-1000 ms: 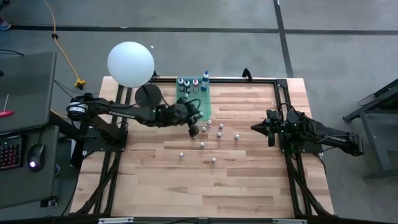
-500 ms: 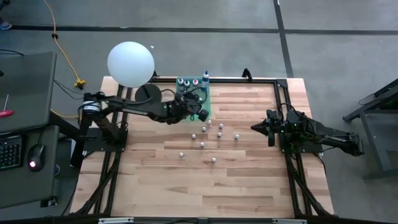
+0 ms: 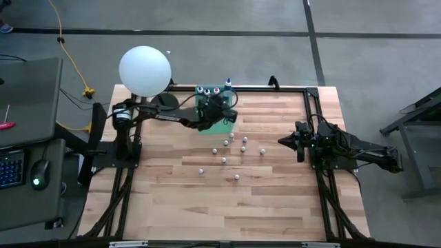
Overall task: Pick & Place food coloring
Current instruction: Put the small brown food coloring bottle into the blue bin
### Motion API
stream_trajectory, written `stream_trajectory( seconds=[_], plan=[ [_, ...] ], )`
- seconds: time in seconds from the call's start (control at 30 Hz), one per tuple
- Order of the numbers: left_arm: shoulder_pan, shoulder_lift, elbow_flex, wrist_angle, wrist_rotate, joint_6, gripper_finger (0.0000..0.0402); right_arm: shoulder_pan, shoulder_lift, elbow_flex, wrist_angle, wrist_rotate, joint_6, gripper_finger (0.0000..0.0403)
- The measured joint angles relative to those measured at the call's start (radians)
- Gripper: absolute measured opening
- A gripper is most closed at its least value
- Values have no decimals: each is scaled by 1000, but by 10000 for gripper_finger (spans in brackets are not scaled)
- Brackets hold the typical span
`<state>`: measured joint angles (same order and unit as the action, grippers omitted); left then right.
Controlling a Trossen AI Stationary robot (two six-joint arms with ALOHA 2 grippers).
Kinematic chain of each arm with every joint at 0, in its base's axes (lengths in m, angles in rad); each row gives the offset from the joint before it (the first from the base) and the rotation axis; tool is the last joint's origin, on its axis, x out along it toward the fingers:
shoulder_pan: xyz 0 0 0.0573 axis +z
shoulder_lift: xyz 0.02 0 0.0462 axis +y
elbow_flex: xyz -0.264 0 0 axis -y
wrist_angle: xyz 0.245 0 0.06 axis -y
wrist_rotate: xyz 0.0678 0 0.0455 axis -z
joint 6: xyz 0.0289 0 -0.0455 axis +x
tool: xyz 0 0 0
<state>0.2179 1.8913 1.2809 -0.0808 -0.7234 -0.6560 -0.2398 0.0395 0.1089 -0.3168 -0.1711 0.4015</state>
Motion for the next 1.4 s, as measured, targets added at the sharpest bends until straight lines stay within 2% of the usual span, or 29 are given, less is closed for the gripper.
stream_trajectory(
  seconds=[0.3, 0.53, 0.67, 0.77, 1.2, 1.4],
  plan=[
    [39, 103, 69, -59, 50, -104, 69, 0, 0, 0, 0, 0, 0, 0],
    [37, 143, 69, -53, 45, -141, 69, 0, 0, 0, 0, 0, 0, 0],
    [45, 154, 71, -39, 2, -170, 69, 0, 0, 0, 0, 0, 0, 0],
    [62, 159, 69, -50, 58, -190, 69, 0, 0, 0, 0, 0, 0, 0],
    [65, 174, 70, -47, 29, -179, 69, 0, 0, 0, 0, 0, -1, 0],
    [64, 189, 68, -31, 29, -106, 69, 0, 0, 0, 0, 0, 0, 0]
  ],
)
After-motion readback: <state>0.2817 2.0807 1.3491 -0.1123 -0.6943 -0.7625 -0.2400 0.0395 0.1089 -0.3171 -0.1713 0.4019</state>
